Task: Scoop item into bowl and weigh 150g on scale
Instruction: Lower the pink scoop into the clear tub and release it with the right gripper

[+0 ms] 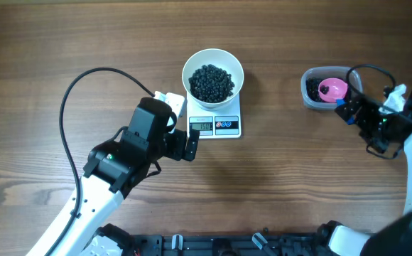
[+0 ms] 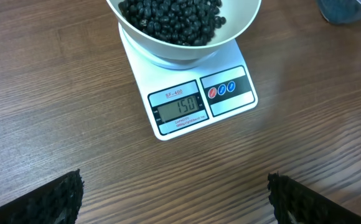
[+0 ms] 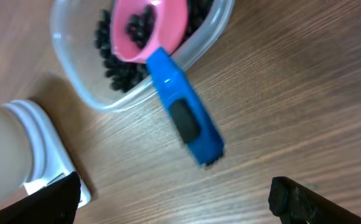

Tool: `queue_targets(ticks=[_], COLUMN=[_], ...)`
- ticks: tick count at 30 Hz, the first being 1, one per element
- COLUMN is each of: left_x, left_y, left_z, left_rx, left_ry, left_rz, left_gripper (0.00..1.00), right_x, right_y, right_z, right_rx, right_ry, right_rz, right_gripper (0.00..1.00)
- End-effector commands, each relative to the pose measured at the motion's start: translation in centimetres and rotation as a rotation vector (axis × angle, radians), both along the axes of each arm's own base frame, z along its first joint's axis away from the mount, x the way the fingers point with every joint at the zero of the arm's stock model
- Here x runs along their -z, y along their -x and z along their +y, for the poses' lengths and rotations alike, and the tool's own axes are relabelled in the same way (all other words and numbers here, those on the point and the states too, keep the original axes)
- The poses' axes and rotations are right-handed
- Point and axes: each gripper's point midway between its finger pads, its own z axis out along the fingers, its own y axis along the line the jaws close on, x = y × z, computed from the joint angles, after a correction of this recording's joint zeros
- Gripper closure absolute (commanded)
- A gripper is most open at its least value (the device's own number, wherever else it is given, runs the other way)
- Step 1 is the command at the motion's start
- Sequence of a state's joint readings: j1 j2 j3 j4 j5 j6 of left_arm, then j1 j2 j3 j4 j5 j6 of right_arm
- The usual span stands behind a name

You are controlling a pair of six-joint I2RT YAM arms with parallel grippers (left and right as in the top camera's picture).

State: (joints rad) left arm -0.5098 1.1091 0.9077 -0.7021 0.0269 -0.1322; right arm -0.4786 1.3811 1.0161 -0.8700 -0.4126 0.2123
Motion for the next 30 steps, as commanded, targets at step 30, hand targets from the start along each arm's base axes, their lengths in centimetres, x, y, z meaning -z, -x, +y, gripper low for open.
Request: queue_targets(ticks=[30], left_x=[-0.2], left_y=[-0.1], left_z=[-0.1], left_rx=[0.017], left_ry=[-0.012], left_rz=[-0.014], left_gripper=[0.00], right_x=[-9.5], right_y=[3.6], right_z=[4.5], right_rx=[-0.143], right_ry=[0.178], right_rz=[-0.260], right_gripper=[0.00])
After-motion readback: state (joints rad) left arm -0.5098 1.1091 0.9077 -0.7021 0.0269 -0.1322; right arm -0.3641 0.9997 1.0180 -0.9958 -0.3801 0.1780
